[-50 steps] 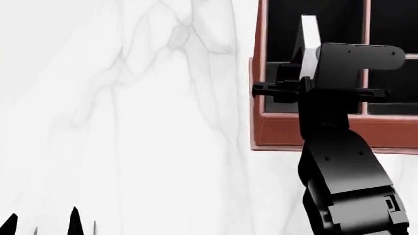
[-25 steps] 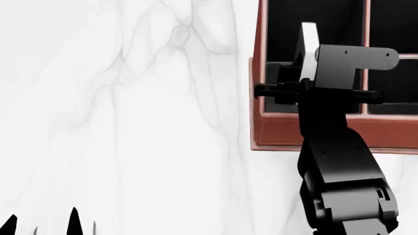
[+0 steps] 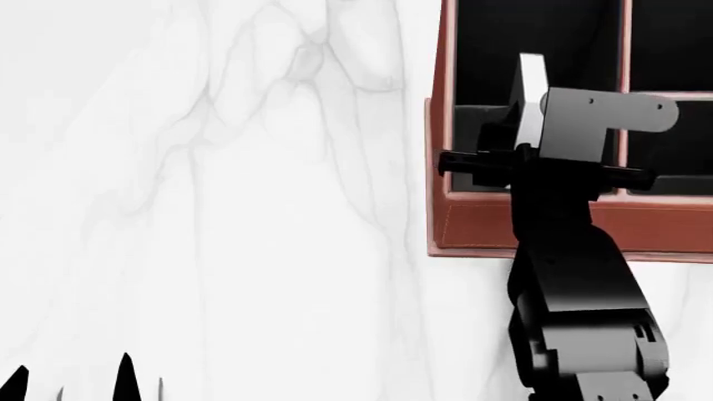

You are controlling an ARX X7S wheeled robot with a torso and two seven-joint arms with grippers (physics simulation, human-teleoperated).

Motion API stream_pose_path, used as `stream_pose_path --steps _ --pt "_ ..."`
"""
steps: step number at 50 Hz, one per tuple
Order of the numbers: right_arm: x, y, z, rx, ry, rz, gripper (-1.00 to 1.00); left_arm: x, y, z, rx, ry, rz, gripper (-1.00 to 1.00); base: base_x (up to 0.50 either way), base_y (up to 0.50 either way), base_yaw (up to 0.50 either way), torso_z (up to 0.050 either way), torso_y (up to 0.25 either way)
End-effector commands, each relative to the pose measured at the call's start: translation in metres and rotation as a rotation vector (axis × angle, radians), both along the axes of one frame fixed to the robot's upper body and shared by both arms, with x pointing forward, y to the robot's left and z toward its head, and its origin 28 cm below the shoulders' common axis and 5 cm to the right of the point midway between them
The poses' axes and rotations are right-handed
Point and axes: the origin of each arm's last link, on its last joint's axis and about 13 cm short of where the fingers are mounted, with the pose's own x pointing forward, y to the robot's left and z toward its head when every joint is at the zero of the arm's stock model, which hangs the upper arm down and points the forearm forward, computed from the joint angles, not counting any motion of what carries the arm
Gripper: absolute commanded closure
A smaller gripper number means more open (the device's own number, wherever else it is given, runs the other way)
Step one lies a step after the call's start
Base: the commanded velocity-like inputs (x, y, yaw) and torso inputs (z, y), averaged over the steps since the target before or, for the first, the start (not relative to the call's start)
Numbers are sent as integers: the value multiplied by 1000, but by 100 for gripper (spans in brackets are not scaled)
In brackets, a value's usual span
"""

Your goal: Pick up the book and place it in the left compartment of the caddy.

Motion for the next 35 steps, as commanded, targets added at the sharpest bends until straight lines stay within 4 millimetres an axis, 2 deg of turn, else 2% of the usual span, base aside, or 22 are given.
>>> stream_pose_path --steps 1,3,4,12,20,26,29,35 --pt "4 0 8 -36 -43 -1 100 0 0 1 -3 0 -1 -100 0 0 0 0 0" --pt "4 0 8 -45 -45 2 100 0 0 1 -3 0 -1 -100 0 0 0 0 5" --pt "4 1 8 -46 -45 2 -100 0 0 1 -4 0 -2 -100 0 0 0 0 0" --pt "3 1 7 -48 -58 5 -100 -1 0 1 -5 0 -2 -100 0 0 0 0 0" --pt "-11 2 18 -71 -146 -18 -100 -1 0 1 -8 0 -4 -100 0 0 0 0 0" --pt "-35 8 31 -118 -227 -21 -100 -1 0 0 -10 1 -4 -100 0 0 0 0 0" --pt "-56 13 40 -125 -279 -14 -100 -1 0 1 -11 0 -3 -100 0 0 0 0 0" --pt "-77 16 49 -121 -333 -9 -100 0 0 2 -11 1 -5 -100 0 0 0 0 0"
